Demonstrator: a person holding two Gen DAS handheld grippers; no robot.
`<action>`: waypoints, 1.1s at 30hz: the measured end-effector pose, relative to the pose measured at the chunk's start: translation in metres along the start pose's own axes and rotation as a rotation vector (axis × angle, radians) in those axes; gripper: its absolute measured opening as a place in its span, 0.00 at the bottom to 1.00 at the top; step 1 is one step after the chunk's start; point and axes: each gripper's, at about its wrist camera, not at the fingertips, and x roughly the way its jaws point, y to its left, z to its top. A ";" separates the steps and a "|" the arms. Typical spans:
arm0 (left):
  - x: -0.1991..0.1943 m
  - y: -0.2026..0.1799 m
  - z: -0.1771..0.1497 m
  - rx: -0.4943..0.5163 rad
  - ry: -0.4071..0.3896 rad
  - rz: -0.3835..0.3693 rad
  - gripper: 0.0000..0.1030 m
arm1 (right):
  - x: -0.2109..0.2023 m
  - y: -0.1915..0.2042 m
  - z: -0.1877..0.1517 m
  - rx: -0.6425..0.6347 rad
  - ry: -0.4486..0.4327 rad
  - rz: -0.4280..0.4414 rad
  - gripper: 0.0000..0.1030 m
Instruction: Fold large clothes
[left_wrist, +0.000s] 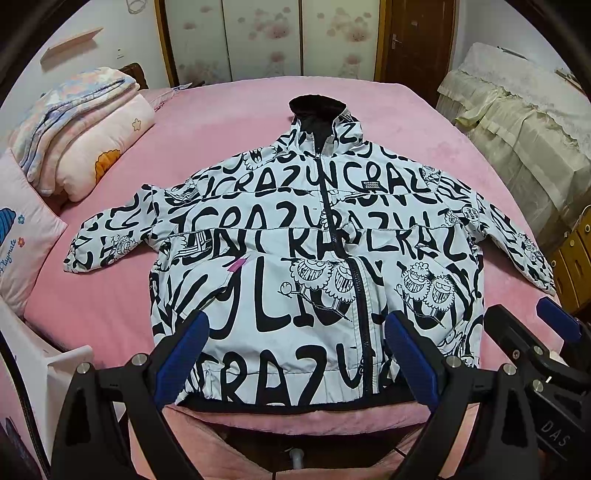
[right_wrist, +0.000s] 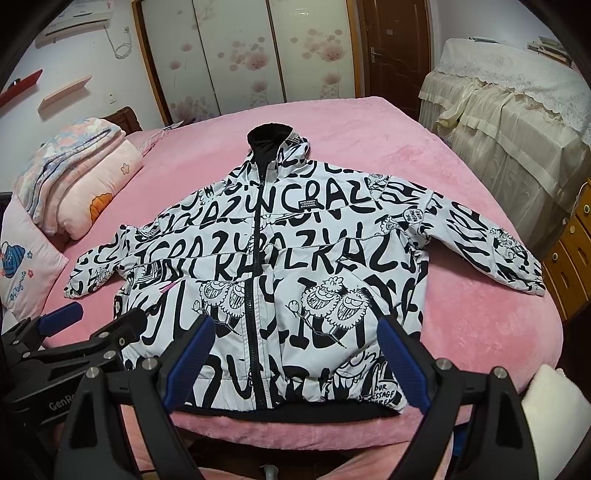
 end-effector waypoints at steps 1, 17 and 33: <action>0.000 0.001 0.000 0.000 0.000 0.000 0.92 | 0.000 -0.002 0.001 -0.001 0.000 -0.001 0.87; -0.003 0.000 -0.003 0.002 -0.004 0.002 0.92 | -0.002 -0.001 0.000 -0.002 -0.007 0.006 0.87; -0.007 -0.006 0.008 -0.004 -0.007 0.005 0.92 | -0.001 -0.002 0.006 -0.008 -0.027 0.037 0.87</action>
